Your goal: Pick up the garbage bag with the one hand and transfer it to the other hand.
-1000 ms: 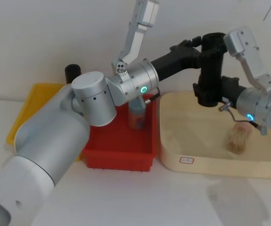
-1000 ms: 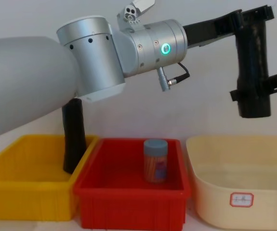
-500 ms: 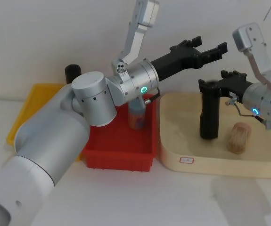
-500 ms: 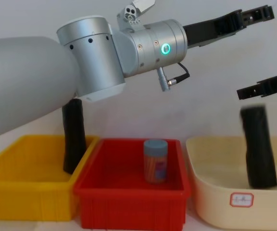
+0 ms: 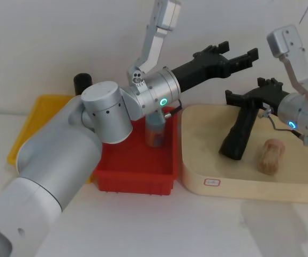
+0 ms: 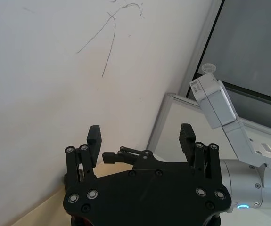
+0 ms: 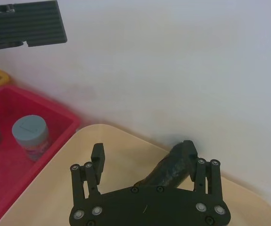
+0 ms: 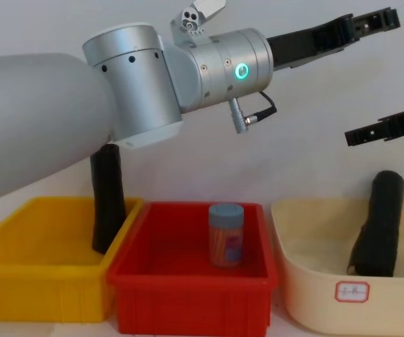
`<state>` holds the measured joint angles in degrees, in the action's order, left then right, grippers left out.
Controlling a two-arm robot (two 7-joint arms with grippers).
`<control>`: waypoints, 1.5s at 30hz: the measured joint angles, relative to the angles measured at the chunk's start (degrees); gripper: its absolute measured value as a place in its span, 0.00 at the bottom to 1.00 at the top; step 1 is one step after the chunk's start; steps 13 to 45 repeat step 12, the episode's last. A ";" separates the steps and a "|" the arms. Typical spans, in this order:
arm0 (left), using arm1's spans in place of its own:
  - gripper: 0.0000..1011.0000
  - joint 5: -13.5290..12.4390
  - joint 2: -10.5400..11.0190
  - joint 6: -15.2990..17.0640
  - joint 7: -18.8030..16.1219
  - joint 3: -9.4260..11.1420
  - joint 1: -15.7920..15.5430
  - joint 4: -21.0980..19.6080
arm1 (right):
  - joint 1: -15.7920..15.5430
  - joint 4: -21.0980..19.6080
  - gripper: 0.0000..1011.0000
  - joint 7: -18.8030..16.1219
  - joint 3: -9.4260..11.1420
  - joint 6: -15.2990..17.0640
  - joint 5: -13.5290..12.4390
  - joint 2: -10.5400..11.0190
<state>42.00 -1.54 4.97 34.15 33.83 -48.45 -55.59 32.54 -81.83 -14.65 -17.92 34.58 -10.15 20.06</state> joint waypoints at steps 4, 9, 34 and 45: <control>0.99 0.00 0.00 0.00 0.00 0.00 0.00 0.00 | 0.12 0.23 0.99 -0.02 0.05 -0.12 0.03 -0.02; 0.99 0.00 0.00 0.00 0.00 0.00 0.00 0.00 | 0.18 0.40 0.99 -0.05 0.07 -0.20 0.05 -0.04; 0.99 0.00 0.00 0.00 0.00 0.00 0.00 0.00 | 0.21 0.46 0.99 -0.07 0.09 -0.23 0.07 -0.06; 0.99 0.00 0.00 0.00 0.00 0.00 0.00 0.00 | 0.21 0.46 0.99 -0.07 0.09 -0.23 0.07 -0.06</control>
